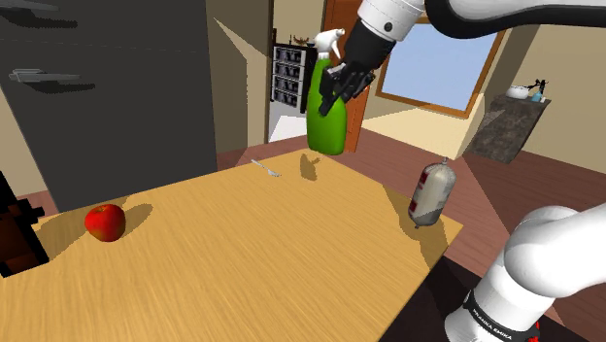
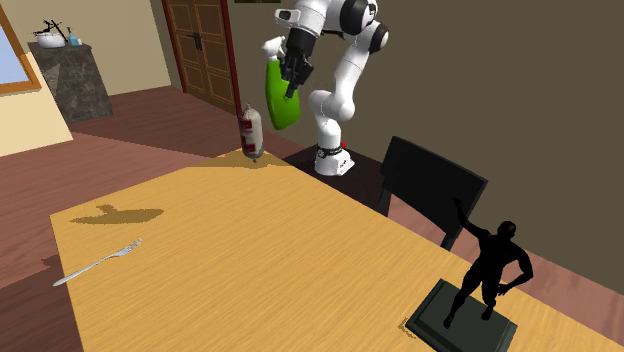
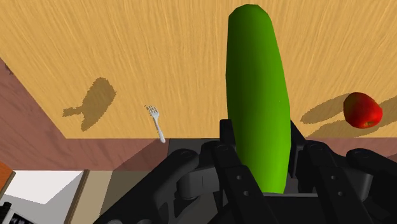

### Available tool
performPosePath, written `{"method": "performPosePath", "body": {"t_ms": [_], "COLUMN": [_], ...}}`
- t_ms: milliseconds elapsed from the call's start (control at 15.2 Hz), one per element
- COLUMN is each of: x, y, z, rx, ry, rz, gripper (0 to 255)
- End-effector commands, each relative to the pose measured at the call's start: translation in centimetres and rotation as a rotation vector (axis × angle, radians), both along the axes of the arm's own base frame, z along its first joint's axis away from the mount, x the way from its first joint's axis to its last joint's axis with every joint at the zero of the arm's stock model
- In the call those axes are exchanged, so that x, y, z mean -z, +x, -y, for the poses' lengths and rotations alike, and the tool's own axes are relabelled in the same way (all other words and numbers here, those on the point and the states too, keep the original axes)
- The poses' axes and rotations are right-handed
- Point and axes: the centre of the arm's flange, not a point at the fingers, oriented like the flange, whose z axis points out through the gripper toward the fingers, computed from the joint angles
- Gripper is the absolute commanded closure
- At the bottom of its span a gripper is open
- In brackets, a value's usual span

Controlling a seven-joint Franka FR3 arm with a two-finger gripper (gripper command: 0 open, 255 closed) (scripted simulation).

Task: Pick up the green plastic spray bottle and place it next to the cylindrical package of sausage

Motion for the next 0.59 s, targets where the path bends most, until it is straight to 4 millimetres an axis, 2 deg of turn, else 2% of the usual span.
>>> {"method": "performPosePath", "body": {"t_ms": [0, 528], "x": [0.1, 0.1], "y": [-0.8, -4.1], "z": [2.4, 12.4], "rx": [-0.002, -0.002], "ry": [0.001, 0.001], "rz": [0.000, 0.000], "gripper": [255, 255]}}
